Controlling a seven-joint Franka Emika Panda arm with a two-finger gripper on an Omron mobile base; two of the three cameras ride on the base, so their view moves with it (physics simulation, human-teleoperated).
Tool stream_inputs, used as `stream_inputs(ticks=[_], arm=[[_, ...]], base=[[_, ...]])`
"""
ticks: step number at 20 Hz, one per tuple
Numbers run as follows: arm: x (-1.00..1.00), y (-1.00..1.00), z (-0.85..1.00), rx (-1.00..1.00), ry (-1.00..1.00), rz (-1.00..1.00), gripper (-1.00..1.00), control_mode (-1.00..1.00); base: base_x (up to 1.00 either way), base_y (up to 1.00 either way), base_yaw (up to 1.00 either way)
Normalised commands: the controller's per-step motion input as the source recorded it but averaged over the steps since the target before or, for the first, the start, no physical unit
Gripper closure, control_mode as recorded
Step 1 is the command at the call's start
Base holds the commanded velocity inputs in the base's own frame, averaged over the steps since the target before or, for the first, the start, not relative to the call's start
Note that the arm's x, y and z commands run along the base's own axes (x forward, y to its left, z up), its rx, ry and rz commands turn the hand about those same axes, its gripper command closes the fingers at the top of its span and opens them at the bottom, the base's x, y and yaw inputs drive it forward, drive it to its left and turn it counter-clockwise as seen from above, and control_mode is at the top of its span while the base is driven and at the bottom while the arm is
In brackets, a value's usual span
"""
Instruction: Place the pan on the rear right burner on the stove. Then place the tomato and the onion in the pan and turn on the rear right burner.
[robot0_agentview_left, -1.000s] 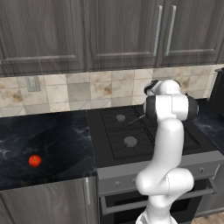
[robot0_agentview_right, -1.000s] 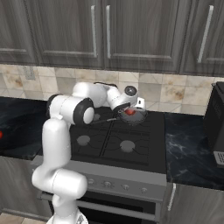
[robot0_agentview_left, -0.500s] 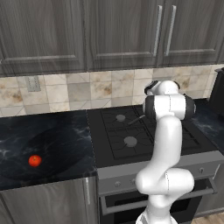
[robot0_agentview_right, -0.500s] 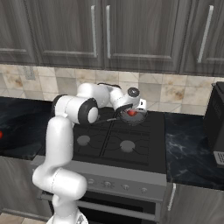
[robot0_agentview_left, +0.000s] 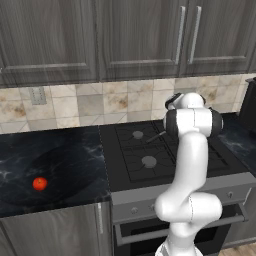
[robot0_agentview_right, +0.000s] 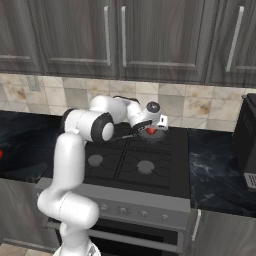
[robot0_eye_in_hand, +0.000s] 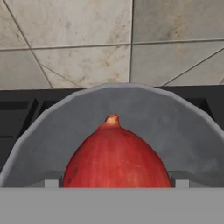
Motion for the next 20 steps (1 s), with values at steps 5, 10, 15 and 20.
stream_inputs(ticks=[5,10,15,20], arm=[[0.11,0.0,-0.11,0.0,0.0,0.0,-1.0,-1.0],[0.08,0.0,-0.01,0.0,0.0,0.0,-1.0,-1.0],[0.06,0.0,0.0,0.0,0.0,0.0,-1.0,-1.0],[0.0,0.0,0.01,0.0,-0.01,0.0,-1.0,-1.0]], base=[[0.0,0.0,0.0],[0.0,0.0,0.0],[0.0,0.0,0.0],[0.0,0.0,0.0]])
